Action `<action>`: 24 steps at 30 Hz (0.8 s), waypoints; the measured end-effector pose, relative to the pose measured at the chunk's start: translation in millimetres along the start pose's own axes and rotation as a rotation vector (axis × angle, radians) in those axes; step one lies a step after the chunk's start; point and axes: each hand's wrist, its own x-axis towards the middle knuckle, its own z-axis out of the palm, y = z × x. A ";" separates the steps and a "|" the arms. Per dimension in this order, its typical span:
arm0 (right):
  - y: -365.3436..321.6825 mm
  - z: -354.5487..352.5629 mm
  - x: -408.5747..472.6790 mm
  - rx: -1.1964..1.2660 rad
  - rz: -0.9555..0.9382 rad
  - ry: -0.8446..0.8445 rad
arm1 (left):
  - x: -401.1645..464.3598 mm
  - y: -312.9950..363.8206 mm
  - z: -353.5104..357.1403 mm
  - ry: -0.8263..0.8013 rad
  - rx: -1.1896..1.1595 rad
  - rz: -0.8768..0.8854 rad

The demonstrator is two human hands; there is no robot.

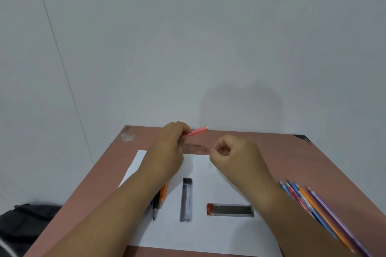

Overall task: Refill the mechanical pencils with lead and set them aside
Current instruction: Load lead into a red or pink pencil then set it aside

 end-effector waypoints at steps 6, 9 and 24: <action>-1.6 1.3 -1.1 0.158 -0.281 0.405 | 0.1 -1.0 0.5 -0.005 0.007 0.016; 0.6 2.8 0.9 0.163 -0.305 0.425 | -0.1 -1.4 1.2 -0.007 0.017 0.035; 5.8 2.8 3.3 0.043 -0.326 0.313 | -0.4 4.9 -4.1 0.002 0.082 0.061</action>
